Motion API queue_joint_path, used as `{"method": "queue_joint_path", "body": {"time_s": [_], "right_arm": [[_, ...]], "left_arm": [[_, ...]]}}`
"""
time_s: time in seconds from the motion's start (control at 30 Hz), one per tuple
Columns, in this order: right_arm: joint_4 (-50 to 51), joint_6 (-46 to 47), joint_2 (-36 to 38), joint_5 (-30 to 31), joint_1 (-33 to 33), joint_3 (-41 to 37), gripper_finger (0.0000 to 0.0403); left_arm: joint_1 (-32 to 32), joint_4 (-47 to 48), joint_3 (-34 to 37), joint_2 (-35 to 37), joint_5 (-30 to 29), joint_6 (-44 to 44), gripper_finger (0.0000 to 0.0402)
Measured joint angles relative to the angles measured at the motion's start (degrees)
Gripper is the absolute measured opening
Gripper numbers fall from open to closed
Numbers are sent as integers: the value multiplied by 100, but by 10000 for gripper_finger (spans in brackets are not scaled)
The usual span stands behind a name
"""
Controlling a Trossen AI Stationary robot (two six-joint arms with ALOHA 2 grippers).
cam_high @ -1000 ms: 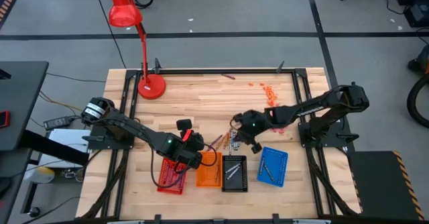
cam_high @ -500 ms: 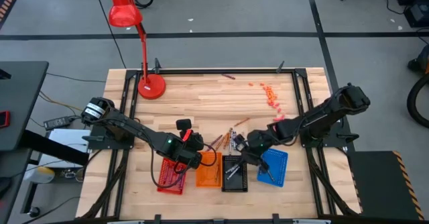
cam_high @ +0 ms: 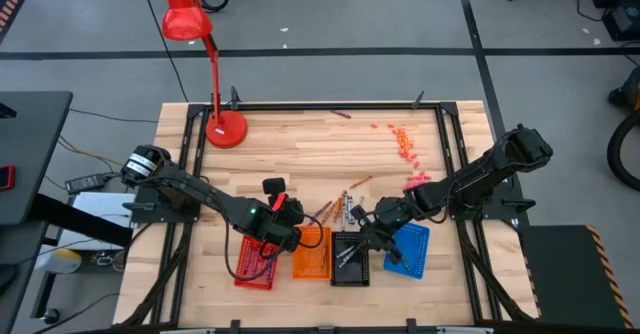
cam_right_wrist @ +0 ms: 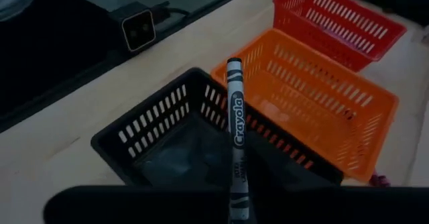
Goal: Sort crayons
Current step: Put the black crayon into the black bin, then put the orange crayon into the orange bin
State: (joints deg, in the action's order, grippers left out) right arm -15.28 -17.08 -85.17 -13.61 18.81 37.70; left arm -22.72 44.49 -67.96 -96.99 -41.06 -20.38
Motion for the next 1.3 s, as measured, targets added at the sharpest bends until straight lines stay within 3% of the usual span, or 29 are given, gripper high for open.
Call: {"method": "queue_joint_path", "body": {"time_s": [0.3, 0.5, 0.6, 0.97, 1.3], "right_arm": [[-9, -65, 0, 30, -19, -3, 83], [182, -295, 9, 1122, -275, -3, 82], [397, -398, 9, 1252, -541, -3, 81], [1857, -695, 7, 923, -1610, -1, 92], [1360, -822, 0, 505, -2013, -318, 142]], "left_arm": [[0, 0, 0, 0, 2, 0, 121], [0, 0, 0, 0, 1, 0, 121], [0, 0, 0, 0, 0, 0, 121], [2, -14, 0, 0, 2, 4, 121], [4, -20, 0, 0, 1, 2, 121]]}}
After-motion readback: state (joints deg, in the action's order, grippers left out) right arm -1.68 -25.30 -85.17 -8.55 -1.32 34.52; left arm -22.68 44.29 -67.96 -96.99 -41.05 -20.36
